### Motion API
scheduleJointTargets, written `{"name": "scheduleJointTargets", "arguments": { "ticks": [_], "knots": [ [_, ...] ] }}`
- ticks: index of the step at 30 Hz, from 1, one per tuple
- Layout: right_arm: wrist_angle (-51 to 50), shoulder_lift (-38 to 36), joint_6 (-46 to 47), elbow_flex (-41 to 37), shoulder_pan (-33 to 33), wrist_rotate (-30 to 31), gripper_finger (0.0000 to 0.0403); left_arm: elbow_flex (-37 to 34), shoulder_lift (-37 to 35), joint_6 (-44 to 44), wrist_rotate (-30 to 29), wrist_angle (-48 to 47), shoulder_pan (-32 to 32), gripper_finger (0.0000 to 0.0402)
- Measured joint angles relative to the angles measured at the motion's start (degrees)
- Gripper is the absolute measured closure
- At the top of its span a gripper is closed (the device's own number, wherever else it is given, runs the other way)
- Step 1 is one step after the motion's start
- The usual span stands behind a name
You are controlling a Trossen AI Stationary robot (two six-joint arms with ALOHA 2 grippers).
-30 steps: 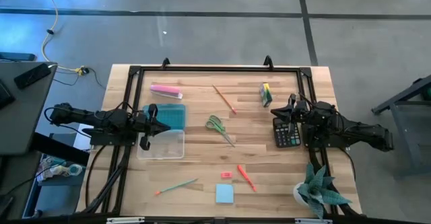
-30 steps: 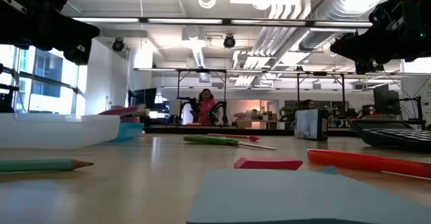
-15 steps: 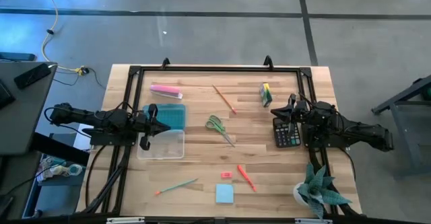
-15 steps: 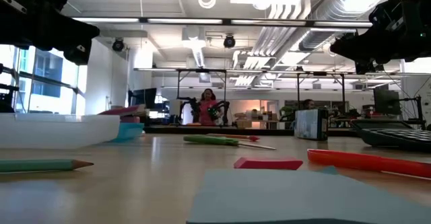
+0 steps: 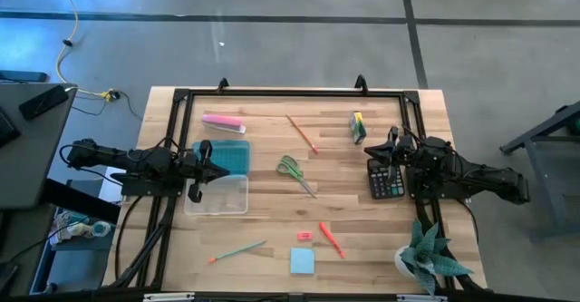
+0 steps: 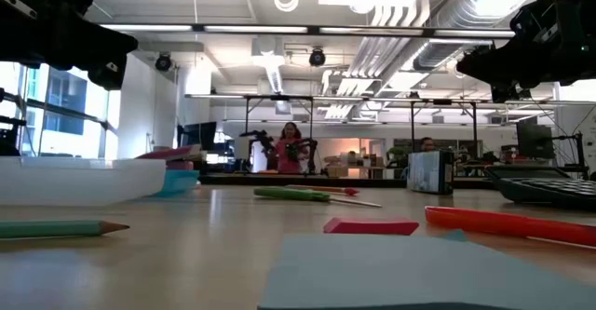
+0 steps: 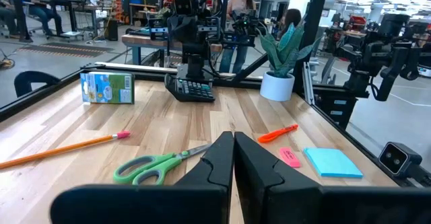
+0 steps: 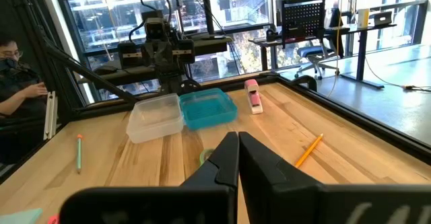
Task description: Pack school essentials
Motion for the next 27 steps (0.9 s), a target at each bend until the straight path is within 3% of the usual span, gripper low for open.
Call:
{"name": "scheduleJointTargets", "arguments": {
  "ticks": [16,22,27],
  "knots": [
    [0.01,0.0,0.0,0.01,0.01,0.0,0.0403,0.0,-0.01,-1.55,1.5,-0.07,0.0,0.0386],
    [0.0,0.0,0.0,0.01,0.01,0.0,0.0403,0.0,0.0,-3.12,0.98,-0.09,0.0,0.0324],
    [0.01,0.01,-0.02,0.01,-0.01,0.0,0.0403,0.0,-0.01,-3.14,-3.75,0.63,0.02,0.0259]
  ]
}}
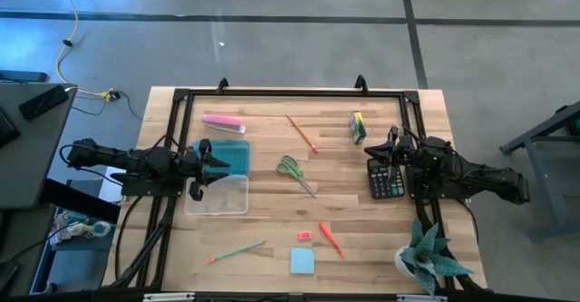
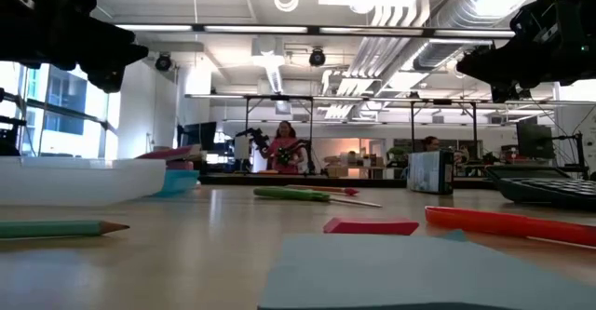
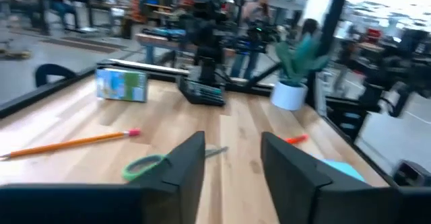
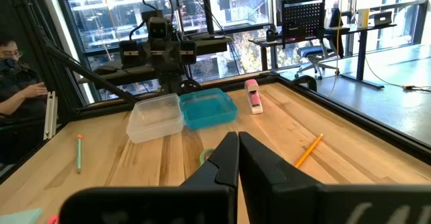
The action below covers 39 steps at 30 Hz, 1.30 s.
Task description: Pack school essentials
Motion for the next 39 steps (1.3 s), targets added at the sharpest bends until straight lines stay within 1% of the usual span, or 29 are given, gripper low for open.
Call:
{"name": "scheduleJointTargets", "arguments": {
  "ticks": [2,5,10,13,16,20,24,28,30,35,39],
  "knots": [
    [0.01,-0.01,0.0,-0.01,0.01,-0.01,0.0403,0.0,0.0,-1.02,-0.01,0.2,-0.02,0.0242],
    [-0.02,-0.02,0.0,-0.02,0.02,0.0,0.0403,0.0,0.0,-2.33,1.4,0.2,-0.04,0.0231],
    [0.0,-0.02,-0.01,-0.01,0.0,0.0,0.0403,0.0,0.02,-1.65,3.77,3.75,-0.03,0.023],
    [0.0,-0.01,0.0,0.0,0.02,-0.01,0.0403,0.44,0.02,-2.87,4.21,7.06,-0.04,0.0229],
    [0.0,-0.01,0.01,0.0,0.02,0.0,0.0403,3.2,0.41,-3.11,3.98,6.64,-0.04,0.0229],
    [-0.01,0.0,0.02,0.0,0.0,0.0,0.0403,8.65,3.13,-4.44,4.12,5.14,-0.02,0.0229],
    [-0.01,-0.02,0.02,-0.01,0.01,0.0,0.0403,15.54,8.17,-4.42,4.29,-1.14,-0.04,0.0229],
    [0.01,0.01,-0.01,0.0,0.0,0.0,0.0403,23.06,14.34,-4.42,0.92,-10.12,-0.04,0.0229],
    [0.01,0.0,-0.01,-0.01,0.0,0.0,0.0403,26.68,17.69,-4.44,0.17,-14.97,-0.02,0.0229],
    [-0.02,0.01,0.01,-0.01,0.0,0.0,0.0403,34.65,25.86,-5.32,0.29,-26.02,-0.21,0.0229],
    [-0.02,0.01,0.02,0.0,0.0,0.0,0.0403,39.33,32.2,-7.8,1.77,-33.08,-3.03,0.0229]
  ]
}}
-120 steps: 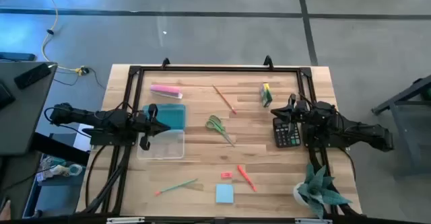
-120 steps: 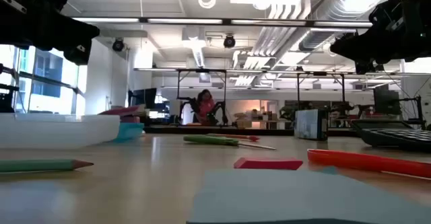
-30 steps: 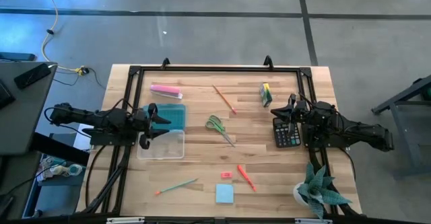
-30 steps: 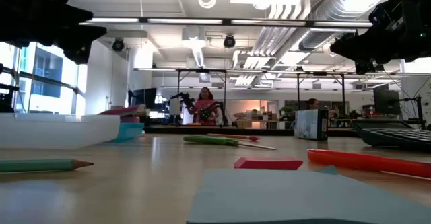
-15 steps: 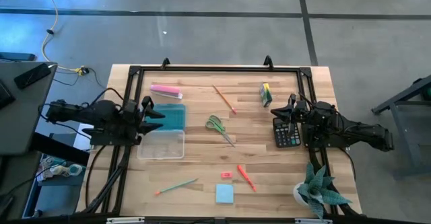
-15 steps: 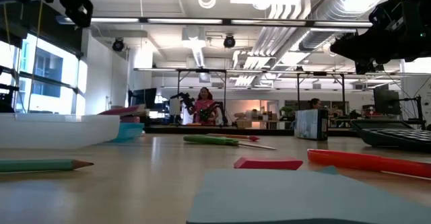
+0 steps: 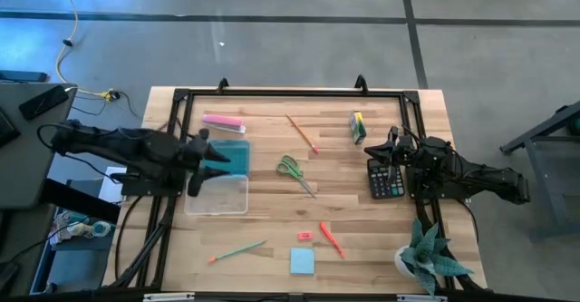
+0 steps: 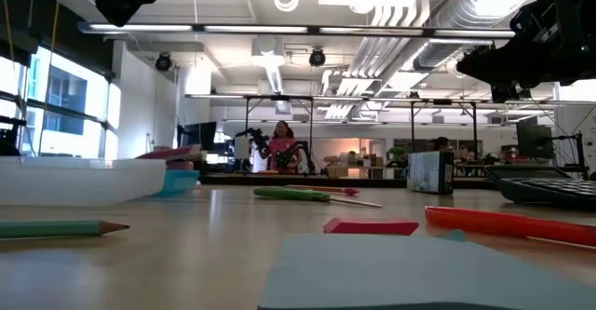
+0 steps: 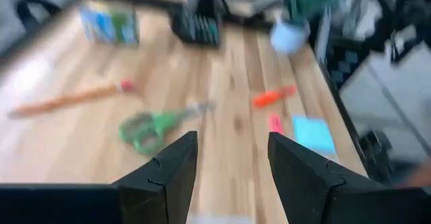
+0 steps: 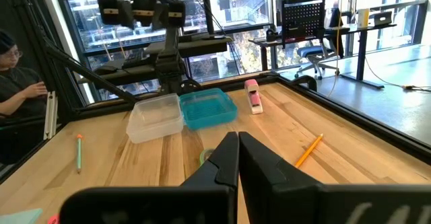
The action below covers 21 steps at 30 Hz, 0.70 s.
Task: Pack school essentials
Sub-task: Put the blue pencil into the supply box
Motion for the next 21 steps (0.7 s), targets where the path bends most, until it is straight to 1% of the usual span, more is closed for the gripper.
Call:
{"name": "scheduleJointTargets", "arguments": {
  "ticks": [4,9,14,18,21],
  "knots": [
    [0.0,0.0,-0.02,0.0,0.01,0.0,0.0403,3.54,5.68,-5.02,0.21,-5.25,-5.33,0.0229],
    [0.01,-0.01,0.0,0.0,0.01,0.0,0.0403,5.58,12.25,-12.76,0.1,-6.92,-13.68,0.0229],
    [0.02,0.0,0.0,-0.01,-0.01,0.0,0.0403,6.2,18.42,-23.13,-1.12,-9.17,-21.84,0.0229],
    [0.02,0.0,-0.01,-0.01,-0.01,0.0,0.0403,6.26,23.05,-31.66,-1.1,-9.14,-27.83,0.0229],
    [0.02,0.0,-0.01,-0.01,-0.01,-0.01,0.0403,6.26,26.11,-36.11,-0.3,-9.19,-31.81,0.0229]
  ]
}}
